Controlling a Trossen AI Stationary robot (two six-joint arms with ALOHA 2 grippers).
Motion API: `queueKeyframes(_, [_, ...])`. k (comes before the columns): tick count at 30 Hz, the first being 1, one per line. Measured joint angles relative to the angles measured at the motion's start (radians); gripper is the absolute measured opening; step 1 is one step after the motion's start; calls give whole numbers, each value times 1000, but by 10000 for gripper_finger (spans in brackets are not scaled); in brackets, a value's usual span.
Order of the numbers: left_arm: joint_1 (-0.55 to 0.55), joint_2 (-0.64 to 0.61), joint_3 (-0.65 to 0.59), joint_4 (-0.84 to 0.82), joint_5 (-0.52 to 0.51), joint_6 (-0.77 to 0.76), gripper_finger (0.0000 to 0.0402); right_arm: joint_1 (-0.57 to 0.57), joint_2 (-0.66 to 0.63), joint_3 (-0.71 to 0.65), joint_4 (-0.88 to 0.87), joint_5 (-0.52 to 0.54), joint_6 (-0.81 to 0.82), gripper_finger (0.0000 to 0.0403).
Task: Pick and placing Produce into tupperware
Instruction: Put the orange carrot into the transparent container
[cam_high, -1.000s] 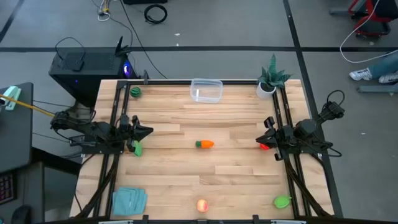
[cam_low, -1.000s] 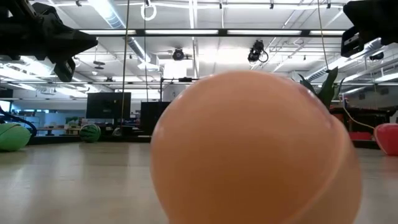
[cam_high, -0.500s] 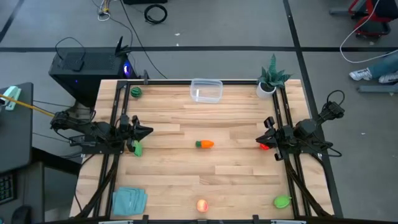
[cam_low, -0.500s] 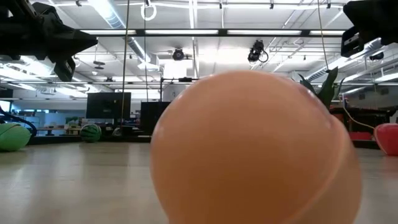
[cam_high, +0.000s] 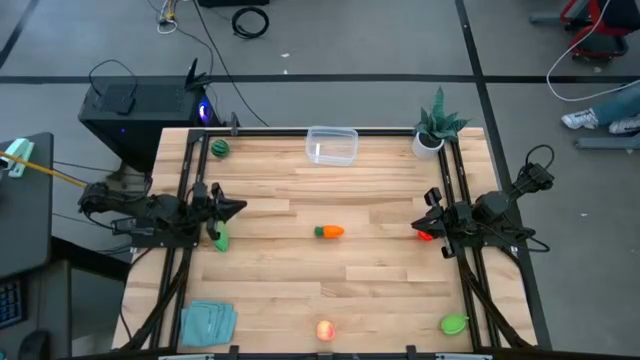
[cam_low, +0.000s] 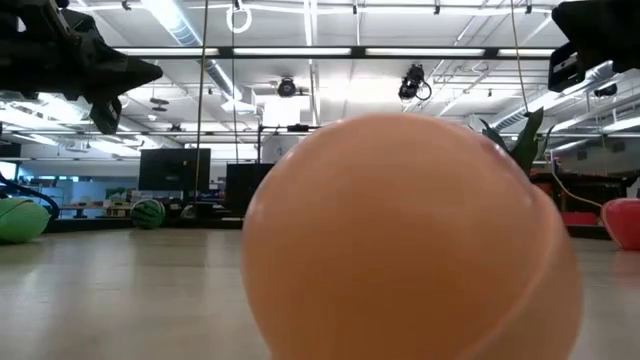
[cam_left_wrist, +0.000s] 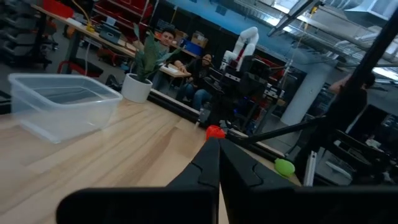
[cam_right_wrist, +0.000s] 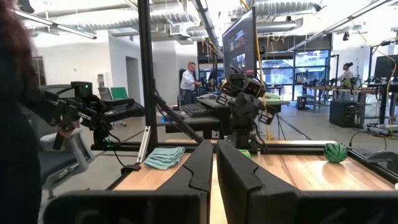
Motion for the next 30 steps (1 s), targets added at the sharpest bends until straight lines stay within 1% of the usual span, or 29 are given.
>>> queueKeyframes(4, [26, 0, 0, -14, 0, -51, 6, 0, 0, 0, 0, 0, 0, 29])
queueKeyframes(8, [33, 0, 0, -14, 0, -63, 6, 0, 0, 0, 0, 0, 0, 29])
queueKeyframes(12, [33, 0, 0, -14, -23, -133, 4, 0, 0, 0, 0, 0, 0, 29])
queueKeyframes(16, [33, 0, 0, -13, -96, -182, 6, 0, 0, 0, 3, 0, 0, 29])
queueKeyframes(22, [33, 0, 0, -13, -194, -185, 4, 0, 1, 13, 16, 0, 61, 29])
queueKeyframes(24, [33, 0, 0, -14, -232, -185, 6, 0, 0, 24, 37, -31, 63, 29])
queueKeyframes(26, [33, 0, 0, -15, -260, -185, 5, 0, 0, 30, 38, -57, 46, 29])
queueKeyframes(30, [33, 0, 0, -15, -280, -185, 4, -10, 0, 43, 59, -34, -66, 28])
